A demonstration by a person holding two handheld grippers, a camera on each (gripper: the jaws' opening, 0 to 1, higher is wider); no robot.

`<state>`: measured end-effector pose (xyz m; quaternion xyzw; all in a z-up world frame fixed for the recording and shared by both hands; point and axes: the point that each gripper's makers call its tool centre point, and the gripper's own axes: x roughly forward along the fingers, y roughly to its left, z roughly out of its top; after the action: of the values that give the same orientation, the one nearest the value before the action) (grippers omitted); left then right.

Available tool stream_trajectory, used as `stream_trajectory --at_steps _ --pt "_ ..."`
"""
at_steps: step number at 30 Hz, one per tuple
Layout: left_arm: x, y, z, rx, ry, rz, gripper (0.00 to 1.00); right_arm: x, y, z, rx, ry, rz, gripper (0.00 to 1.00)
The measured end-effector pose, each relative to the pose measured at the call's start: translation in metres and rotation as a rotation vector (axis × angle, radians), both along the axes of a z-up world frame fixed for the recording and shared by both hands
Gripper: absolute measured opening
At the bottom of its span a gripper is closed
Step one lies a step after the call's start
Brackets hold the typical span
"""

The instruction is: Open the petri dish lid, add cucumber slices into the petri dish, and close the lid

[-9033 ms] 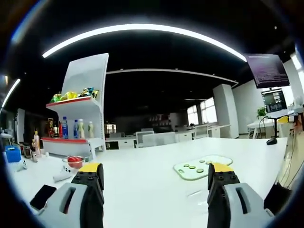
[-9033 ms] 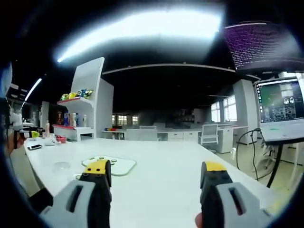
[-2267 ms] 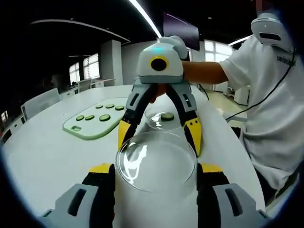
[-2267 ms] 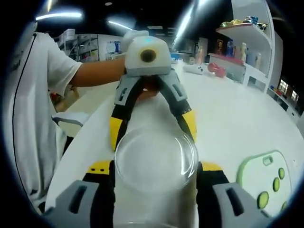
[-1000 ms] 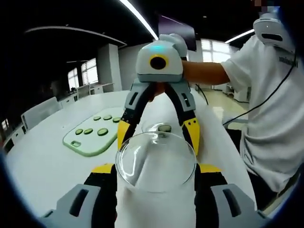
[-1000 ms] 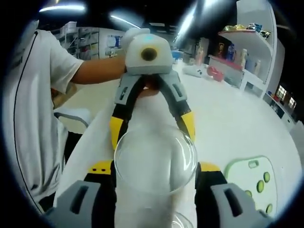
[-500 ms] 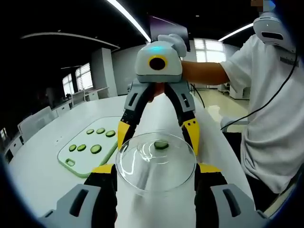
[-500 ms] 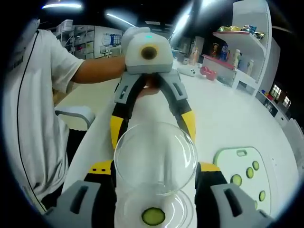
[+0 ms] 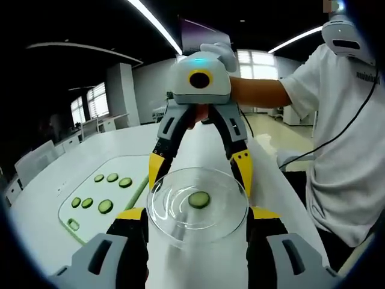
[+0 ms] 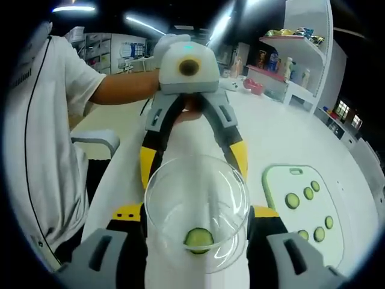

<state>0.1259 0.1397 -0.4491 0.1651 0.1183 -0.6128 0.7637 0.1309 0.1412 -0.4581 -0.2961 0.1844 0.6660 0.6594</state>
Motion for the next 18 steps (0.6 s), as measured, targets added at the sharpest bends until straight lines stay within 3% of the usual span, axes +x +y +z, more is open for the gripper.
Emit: stream_trajectory --at_steps 18 --pt "0.007 -0.024 -0.013 0.024 0.013 -0.046 0.65 0.006 -0.024 -0.013 -0.004 0.015 -0.044 0.66"
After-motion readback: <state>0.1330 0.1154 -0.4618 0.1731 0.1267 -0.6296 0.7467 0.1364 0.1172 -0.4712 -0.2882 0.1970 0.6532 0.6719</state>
